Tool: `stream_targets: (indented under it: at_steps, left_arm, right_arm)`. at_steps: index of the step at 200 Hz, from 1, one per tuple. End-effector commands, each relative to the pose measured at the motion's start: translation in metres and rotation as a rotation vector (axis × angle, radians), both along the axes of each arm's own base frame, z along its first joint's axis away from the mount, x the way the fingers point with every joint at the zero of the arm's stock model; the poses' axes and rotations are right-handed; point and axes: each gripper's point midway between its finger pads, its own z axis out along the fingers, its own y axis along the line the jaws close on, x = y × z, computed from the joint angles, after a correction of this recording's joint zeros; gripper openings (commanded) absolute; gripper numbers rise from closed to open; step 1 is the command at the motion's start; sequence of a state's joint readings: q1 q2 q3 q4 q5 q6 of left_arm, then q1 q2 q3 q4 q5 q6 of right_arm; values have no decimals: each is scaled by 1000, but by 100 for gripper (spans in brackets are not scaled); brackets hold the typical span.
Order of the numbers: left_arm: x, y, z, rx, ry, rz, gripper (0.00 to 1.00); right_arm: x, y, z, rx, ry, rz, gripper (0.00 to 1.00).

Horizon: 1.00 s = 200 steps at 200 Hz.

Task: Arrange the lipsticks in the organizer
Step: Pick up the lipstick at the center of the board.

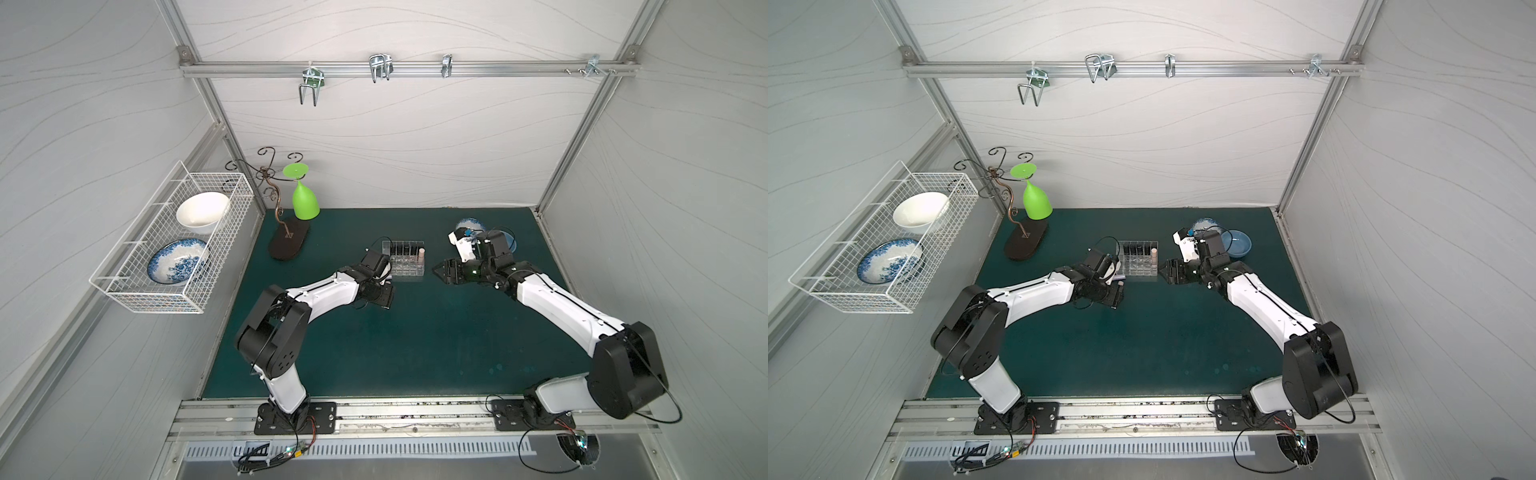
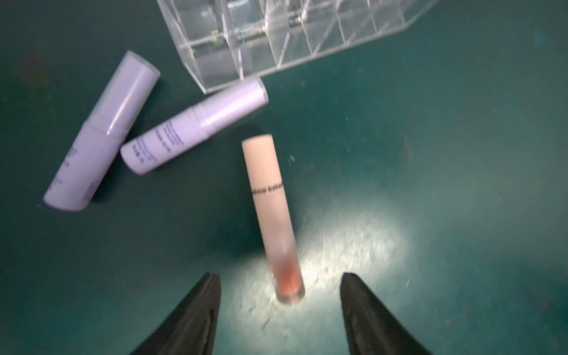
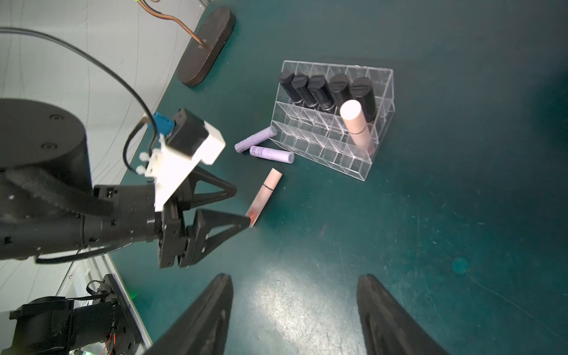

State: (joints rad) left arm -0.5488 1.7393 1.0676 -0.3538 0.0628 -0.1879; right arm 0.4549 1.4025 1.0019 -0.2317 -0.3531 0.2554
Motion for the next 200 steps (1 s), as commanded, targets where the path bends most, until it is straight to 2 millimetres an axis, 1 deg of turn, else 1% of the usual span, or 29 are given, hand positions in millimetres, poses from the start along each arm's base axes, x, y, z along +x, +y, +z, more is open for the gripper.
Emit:
stream_targets:
  at_steps: [1,16,28,42,56,69,86,101,109,120,137,154,172,187,200]
  left_arm:
    - [9,-5,-4,19,13,-3,61]
    - [9,-7,-13,28,37,-4,59]
    - [8,-6,-20,48,60,-2,53]
    - [6,-6,-27,69,81,-5,51]
    - [4,-6,-31,86,90,-5,47]
    - [3,-6,-32,99,93,-7,38]
    - [0,-7,-30,110,80,-14,24]
    - [-6,-10,-24,108,48,-30,20]
    - [-9,-12,-14,95,16,-47,18]
    - [-19,-19,1,56,-35,-89,18]
    - [-34,-26,31,-51,-104,-142,18]
    - [-49,-34,68,-184,-164,-187,18]
    - [-70,-45,104,-336,-202,-262,18]
    - [-82,-51,125,-424,-222,-300,18]
    - [-89,-55,139,-477,-231,-327,18]
  right_arm:
    - [1,-1,15,44,-30,9,68]
    - [0,0,15,53,-28,13,68]
    - [0,0,16,56,-28,14,68]
    - [-1,0,17,56,-29,16,68]
    - [-1,-1,18,57,-32,11,68]
    - [-1,-2,18,55,-36,11,68]
    - [-1,-3,17,54,-33,8,68]
    - [-2,-2,16,53,-30,11,68]
    - [-2,-3,16,54,-30,10,68]
    - [-2,-3,18,60,-30,15,68]
    - [-6,1,27,121,-10,54,68]
    - [-16,10,39,202,29,130,73]
    - [-24,17,52,262,41,187,80]
    - [-28,21,60,308,53,208,84]
    - [-38,29,67,361,76,269,85]
